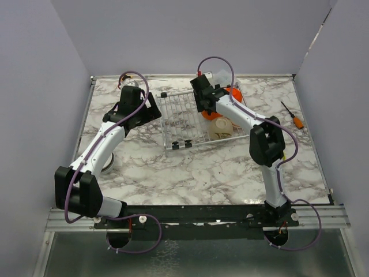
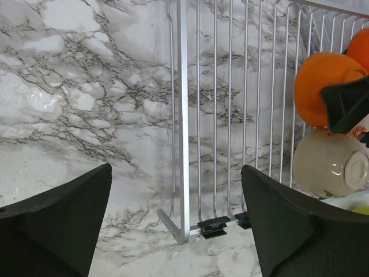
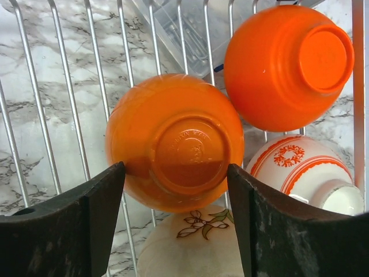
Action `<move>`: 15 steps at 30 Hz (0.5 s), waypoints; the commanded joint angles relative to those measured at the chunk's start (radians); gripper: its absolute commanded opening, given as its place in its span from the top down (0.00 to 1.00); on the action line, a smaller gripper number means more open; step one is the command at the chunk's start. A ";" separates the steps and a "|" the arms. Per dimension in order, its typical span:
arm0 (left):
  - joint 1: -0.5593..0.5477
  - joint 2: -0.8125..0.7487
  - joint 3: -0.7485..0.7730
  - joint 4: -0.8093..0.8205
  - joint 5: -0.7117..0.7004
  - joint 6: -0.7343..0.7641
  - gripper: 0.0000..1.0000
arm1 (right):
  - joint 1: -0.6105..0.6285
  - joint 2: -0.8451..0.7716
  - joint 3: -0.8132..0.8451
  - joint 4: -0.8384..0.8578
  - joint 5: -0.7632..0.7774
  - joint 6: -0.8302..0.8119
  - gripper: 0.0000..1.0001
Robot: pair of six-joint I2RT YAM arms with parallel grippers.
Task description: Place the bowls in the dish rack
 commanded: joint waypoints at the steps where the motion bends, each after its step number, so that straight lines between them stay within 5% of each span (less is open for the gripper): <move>1: 0.006 0.013 0.011 0.059 0.074 0.001 0.06 | -0.009 -0.003 -0.032 -0.142 0.054 -0.054 0.29; 15: 0.007 0.102 0.038 0.097 0.126 -0.011 0.07 | -0.022 -0.052 -0.048 -0.249 -0.120 -0.030 0.30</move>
